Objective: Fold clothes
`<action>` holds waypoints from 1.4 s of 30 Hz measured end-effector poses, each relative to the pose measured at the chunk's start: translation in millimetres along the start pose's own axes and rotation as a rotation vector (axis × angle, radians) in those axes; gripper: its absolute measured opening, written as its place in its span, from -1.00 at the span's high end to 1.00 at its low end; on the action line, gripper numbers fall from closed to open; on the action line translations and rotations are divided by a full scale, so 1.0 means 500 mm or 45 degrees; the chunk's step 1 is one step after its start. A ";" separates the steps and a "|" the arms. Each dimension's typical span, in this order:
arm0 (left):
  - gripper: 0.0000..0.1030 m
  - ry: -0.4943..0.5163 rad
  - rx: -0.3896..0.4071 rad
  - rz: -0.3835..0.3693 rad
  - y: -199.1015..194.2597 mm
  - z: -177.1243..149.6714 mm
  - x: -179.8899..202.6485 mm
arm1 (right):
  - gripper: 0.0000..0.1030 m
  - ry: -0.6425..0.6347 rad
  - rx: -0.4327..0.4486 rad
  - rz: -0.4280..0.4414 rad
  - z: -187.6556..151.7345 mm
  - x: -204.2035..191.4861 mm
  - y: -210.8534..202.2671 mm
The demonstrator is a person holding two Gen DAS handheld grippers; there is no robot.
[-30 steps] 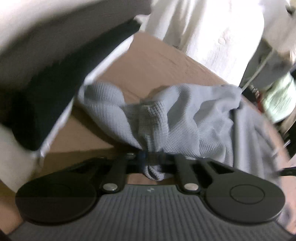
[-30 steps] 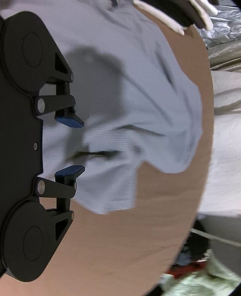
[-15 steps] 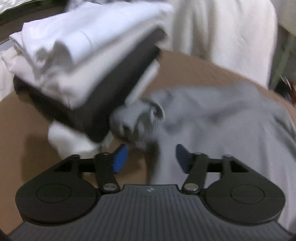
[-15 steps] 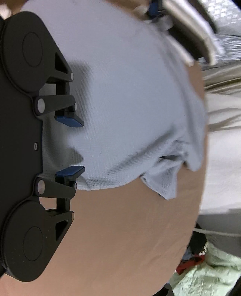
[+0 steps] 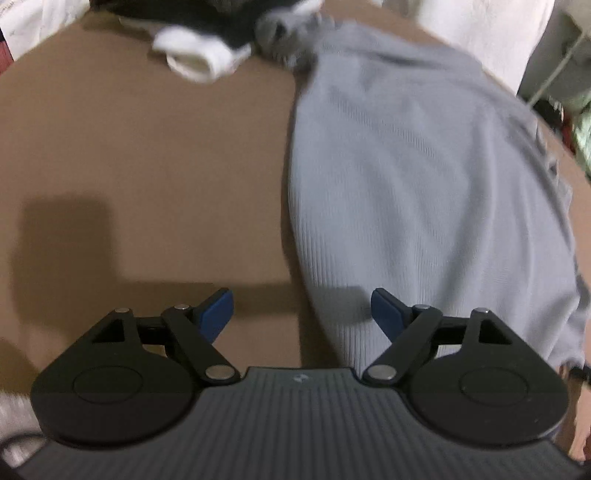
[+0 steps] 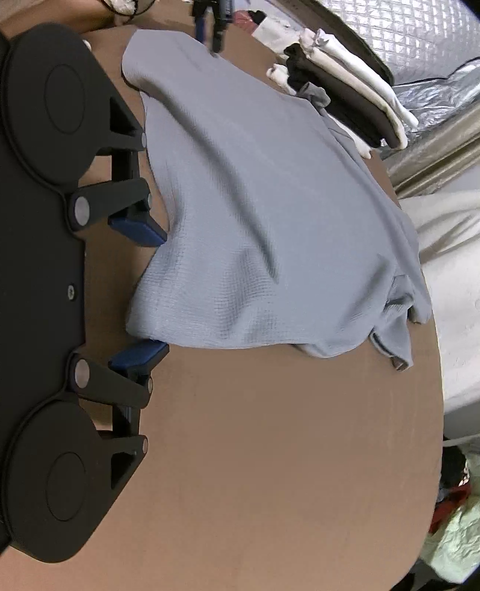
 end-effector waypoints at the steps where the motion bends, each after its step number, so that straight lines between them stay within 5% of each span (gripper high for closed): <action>1: -0.85 0.017 -0.041 -0.016 0.015 -0.018 0.011 | -0.30 0.023 0.027 0.017 0.003 0.001 0.008; 2: -1.00 0.041 -0.078 -0.025 0.029 -0.036 0.023 | -0.29 0.047 0.054 0.033 0.005 0.003 0.017; 4: -0.98 0.172 -0.086 0.077 0.052 -0.062 0.051 | 0.37 0.028 0.086 0.056 0.020 -0.009 0.030; 5: -0.71 0.231 -0.051 0.143 0.054 -0.069 0.065 | 0.80 -0.010 0.076 0.052 0.029 -0.019 0.033; 6: -0.13 0.286 -0.002 0.183 0.048 -0.074 0.081 | 0.81 -0.054 0.081 0.033 0.040 -0.031 0.032; 7: 0.22 0.294 0.025 0.147 0.034 -0.077 0.091 | 0.81 -0.107 0.117 0.004 0.053 -0.045 0.017; 8: 0.93 0.286 0.045 0.087 0.017 -0.080 0.100 | 0.81 -0.154 0.164 0.002 0.065 -0.060 -0.007; 11: 0.93 0.199 0.128 0.041 -0.046 -0.084 0.096 | 0.81 -0.151 0.294 0.053 0.090 -0.078 -0.112; 15: 0.94 0.137 0.186 0.056 -0.099 -0.109 0.081 | 0.81 -0.113 0.308 0.099 0.053 -0.071 -0.209; 21: 0.95 0.242 0.048 0.331 -0.017 -0.172 0.052 | 0.81 -0.132 0.027 -0.045 -0.059 -0.040 -0.092; 24: 0.86 0.250 0.049 0.351 -0.035 -0.180 0.042 | 0.81 -0.182 -0.018 -0.056 -0.067 -0.046 -0.067; 26: 0.77 0.224 0.059 0.349 -0.062 -0.168 0.035 | 0.77 -0.157 -0.005 -0.018 -0.049 -0.042 -0.078; 29: -0.06 0.193 0.106 0.339 -0.111 -0.137 0.042 | 0.61 -0.118 0.015 0.039 -0.021 -0.037 -0.095; 32: -0.13 0.211 0.168 0.265 -0.168 -0.090 0.087 | 0.18 -0.005 0.129 0.101 0.039 -0.026 -0.143; 35: -0.17 0.250 0.161 0.198 -0.220 -0.029 0.148 | 0.18 0.046 0.209 0.123 0.137 -0.034 -0.178; 39: -0.26 0.308 0.116 0.117 -0.306 0.045 0.256 | 0.17 0.044 0.106 0.052 0.260 -0.079 -0.188; 42: -0.38 0.366 0.129 0.161 -0.374 0.095 0.336 | 0.13 0.010 0.009 0.141 0.348 -0.139 -0.195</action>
Point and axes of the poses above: each gripper's, at about its wrist camera, not at the fingertips, and y roughly the way its jaws point, x to its right, z to its top, the point moved 6 cm from there along y, roughly the way its jaws point, and after that the axes turned 3 degrees about -y, right-handed, at the moved point
